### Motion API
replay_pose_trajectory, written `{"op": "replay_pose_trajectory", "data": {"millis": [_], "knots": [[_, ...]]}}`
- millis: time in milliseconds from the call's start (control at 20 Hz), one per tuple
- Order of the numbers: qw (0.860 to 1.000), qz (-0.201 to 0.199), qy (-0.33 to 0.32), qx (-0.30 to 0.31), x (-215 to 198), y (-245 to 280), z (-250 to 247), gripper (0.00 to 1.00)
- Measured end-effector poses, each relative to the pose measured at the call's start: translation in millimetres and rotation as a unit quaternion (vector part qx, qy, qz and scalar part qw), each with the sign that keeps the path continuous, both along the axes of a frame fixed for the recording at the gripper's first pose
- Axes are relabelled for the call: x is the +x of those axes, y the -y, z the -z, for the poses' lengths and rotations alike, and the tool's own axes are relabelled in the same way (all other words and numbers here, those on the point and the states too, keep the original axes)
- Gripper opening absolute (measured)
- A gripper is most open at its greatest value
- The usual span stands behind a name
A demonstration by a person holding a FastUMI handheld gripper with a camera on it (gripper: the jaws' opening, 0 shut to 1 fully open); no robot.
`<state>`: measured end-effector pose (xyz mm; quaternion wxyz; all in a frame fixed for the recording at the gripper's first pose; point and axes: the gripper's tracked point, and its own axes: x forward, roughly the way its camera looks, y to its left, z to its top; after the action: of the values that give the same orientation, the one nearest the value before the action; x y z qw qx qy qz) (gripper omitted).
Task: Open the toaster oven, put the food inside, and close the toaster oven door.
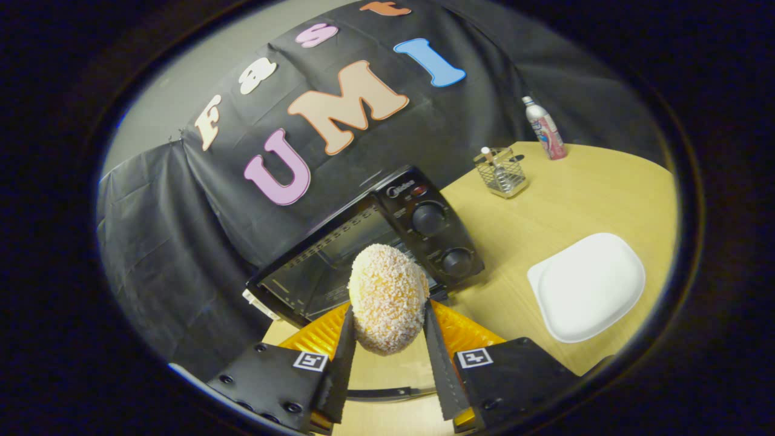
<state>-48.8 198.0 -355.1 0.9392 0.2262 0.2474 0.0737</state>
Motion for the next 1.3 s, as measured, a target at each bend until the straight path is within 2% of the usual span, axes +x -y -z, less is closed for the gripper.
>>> {"op": "replay_pose_trajectory", "data": {"millis": [200,600,900,1300], "knots": [[1.0,-0.008,-0.001,-0.001,22.7,-21.5,-2.4,0.62],[0.998,0.004,-0.017,-0.057,74.2,-48.0,23.5,0.62],[0.99,0.021,-0.012,-0.137,97.6,-59.7,41.1,0.62],[0.985,0.034,-0.012,-0.168,110.4,-66.5,54.9,0.64]]}}
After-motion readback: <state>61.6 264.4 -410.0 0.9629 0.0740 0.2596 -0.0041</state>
